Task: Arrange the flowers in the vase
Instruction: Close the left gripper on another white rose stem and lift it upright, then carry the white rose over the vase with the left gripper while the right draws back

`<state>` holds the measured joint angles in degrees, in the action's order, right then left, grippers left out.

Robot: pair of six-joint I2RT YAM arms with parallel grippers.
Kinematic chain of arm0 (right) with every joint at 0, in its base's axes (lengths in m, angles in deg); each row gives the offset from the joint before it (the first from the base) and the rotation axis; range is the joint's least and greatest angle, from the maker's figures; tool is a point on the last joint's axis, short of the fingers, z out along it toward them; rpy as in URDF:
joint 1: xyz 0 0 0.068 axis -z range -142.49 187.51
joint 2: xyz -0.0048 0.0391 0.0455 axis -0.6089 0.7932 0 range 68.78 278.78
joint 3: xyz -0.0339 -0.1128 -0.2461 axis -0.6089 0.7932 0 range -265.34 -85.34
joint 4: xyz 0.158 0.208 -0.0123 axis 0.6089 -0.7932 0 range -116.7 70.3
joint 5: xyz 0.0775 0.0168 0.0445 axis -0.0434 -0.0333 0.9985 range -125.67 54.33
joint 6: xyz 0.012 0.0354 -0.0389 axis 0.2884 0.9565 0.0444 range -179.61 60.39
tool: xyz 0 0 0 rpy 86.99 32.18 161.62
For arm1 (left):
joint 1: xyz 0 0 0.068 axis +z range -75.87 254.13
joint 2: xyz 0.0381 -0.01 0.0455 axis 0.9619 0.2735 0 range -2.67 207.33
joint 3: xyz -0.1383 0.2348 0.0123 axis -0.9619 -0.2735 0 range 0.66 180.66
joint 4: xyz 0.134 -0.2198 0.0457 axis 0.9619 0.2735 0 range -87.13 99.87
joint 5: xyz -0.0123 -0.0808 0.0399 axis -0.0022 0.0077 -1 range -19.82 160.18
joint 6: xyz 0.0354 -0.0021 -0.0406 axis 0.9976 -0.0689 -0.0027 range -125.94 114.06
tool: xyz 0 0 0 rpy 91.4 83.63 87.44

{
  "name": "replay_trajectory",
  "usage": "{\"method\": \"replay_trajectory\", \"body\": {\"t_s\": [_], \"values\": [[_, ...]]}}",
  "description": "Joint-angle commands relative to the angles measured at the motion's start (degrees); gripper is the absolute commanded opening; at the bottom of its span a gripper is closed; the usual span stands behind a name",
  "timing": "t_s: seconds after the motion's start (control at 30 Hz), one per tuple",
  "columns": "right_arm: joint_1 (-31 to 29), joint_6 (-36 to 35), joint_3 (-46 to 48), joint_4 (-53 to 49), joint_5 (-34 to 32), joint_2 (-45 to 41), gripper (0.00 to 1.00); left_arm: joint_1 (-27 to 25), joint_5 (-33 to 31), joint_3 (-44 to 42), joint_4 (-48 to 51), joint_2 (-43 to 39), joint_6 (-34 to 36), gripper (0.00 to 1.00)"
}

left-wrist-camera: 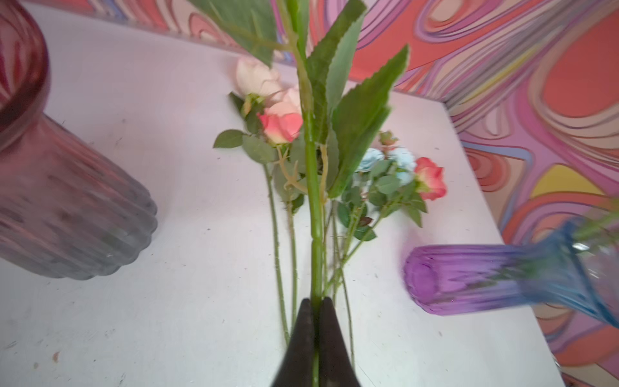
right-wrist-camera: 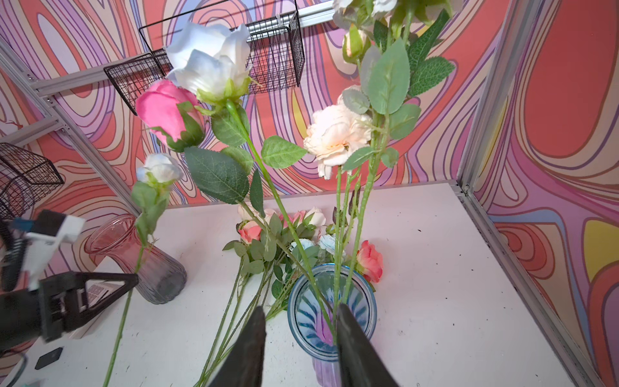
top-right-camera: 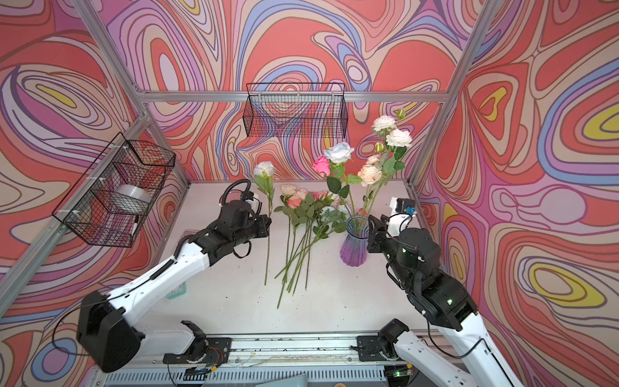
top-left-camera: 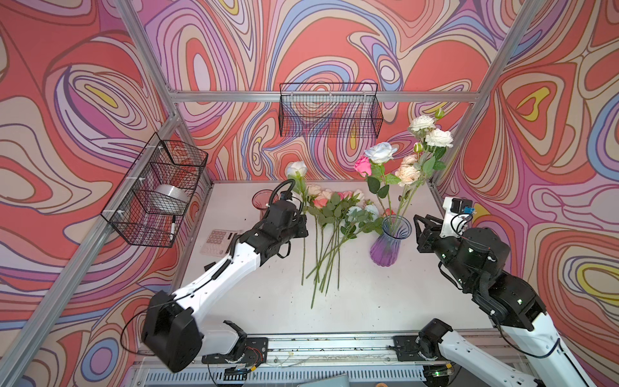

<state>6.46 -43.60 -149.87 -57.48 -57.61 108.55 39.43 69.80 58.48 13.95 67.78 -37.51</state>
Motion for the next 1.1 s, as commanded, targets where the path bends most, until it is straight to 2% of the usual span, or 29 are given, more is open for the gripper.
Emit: {"method": "replay_trajectory", "body": {"t_s": [0.0,0.13,0.23,0.43,0.5,0.6,0.87,1.07], "values": [[0.27,0.6,0.14,1.17,-2.35,-1.21,0.36,-4.27,1.32,-4.99,-11.78,-8.06,6.9,0.0],[0.24,1.45,2.08,2.26,-7.31,-1.45,0.35,-10.79,4.06,-7.21,-22.8,-13.53,14.2,0.0],[0.26,3.49,4.06,2.58,-12.48,-1.47,0.35,-15.4,5.82,-3.02,-27.66,-10.9,20.14,0.0],[0.25,8.06,7.41,3.4,-23.48,-5.63,0.34,-20.97,12.03,9.12,-41.42,2.67,24.78,0.0],[0.27,8.61,8.98,6.53,-27.6,-8.99,0.33,-21.4,12.6,13.47,-47.75,8.63,22.3,0.0],[0.25,8.02,8.8,9.48,-29.98,-11.71,0.33,-21.55,12.86,20.19,-55.27,17.27,19.25,0.0],[0.29,5.9,8.59,10.93,-30.76,-12.41,0.33,-23.3,14.08,37.28,-54.62,33.53,19.31,0.0],[0.24,5.37,9.49,11.03,-29.44,-13.85,0.32,-23.49,13.13,43.86,-51.69,41.17,21.54,0.0]]}}
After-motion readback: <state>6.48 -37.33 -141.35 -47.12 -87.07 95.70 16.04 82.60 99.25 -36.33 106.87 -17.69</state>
